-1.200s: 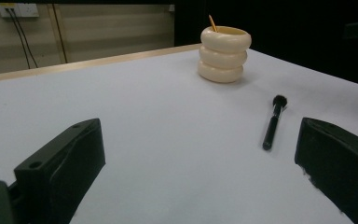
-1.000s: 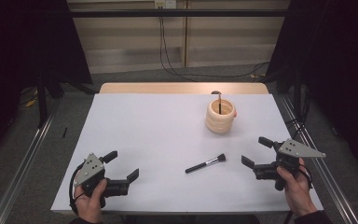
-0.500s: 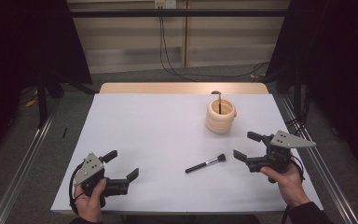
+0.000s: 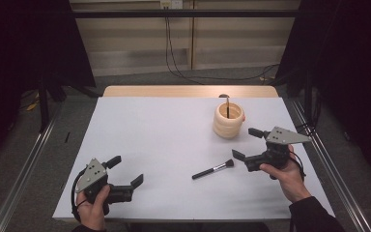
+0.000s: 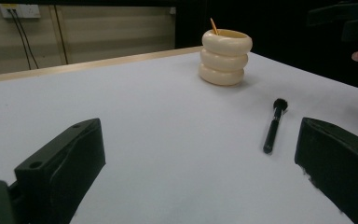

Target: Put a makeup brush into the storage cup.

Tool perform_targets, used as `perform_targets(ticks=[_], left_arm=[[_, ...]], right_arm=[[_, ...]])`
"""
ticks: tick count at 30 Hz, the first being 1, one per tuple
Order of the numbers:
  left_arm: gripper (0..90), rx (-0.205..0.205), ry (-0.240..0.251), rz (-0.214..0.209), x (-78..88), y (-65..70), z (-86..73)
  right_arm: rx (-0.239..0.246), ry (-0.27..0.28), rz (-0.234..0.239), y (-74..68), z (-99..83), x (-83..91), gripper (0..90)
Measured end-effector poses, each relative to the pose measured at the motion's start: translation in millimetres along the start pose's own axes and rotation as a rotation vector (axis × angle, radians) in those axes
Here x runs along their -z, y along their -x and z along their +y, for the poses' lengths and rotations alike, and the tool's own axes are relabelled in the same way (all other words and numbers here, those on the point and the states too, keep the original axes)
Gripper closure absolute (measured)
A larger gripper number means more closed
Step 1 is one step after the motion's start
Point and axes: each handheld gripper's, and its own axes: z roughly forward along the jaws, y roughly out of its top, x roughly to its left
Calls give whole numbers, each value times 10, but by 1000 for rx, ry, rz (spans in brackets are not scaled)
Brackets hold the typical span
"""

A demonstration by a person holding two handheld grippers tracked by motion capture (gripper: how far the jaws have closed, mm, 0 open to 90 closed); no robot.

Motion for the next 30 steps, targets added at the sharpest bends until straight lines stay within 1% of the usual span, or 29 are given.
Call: perform_targets(ticks=[1,2,4,5,7,9,10,12,14,15,16,17,18,19,22,23,24,26,29,30], left_arm=[[14,1,1,-5,-3,-2,-1],[15,1,-3,-9,-7,-6,-3],[16,-1,-5,-5,-14,-4,-3],[16,-1,-4,-5,-14,-2,-3],[15,-2,-6,-4,-11,-4,-3],[15,-1,-5,-4,-11,-6,-4],[16,-1,-5,-4,-10,-5,-4],[15,-1,-4,-9,-8,-6,-5],[15,1,-4,-8,-9,-8,-6],[15,3,-5,-9,-13,-10,-7],[15,4,-5,-13,-16,-9,-8],[15,4,-5,-17,-18,-7,-9],[15,3,-8,-12,-17,-3,-8],[15,2,-9,-13,-18,-5,-8],[15,2,-9,-16,-20,-3,-8],[15,-2,-11,-24,-20,-5,-7],[15,2,-11,-24,-25,1,-7],[15,-7,-16,-28,-30,-3,-7],[15,-11,-21,-26,-41,0,-6],[15,-12,-22,-26,-43,-3,-6]], right_arm=[[-6,-9,12,16,0,-31,23],[-4,-15,3,21,1,-47,16],[-4,-29,9,40,8,-87,17],[2,-34,14,44,14,-101,16],[15,-45,40,62,23,-133,14],[26,-59,36,76,31,-162,15],[29,-72,45,88,40,-180,31],[32,-94,66,104,55,-210,34],[46,-125,68,103,79,-246,55],[47,-137,82,105,91,-264,59],[37,-159,95,106,104,-291,59],[30,-166,110,112,105,-307,59],[23,-176,122,115,102,-326,63],[29,-192,125,125,93,-349,82],[20,-232,123,144,79,-393,100],[21,-240,121,146,78,-401,101],[24,-248,124,147,80,-409,100],[24,-260,131,144,86,-427,110],[45,-280,141,134,95,-461,124],[49,-296,145,126,100,-474,120]])
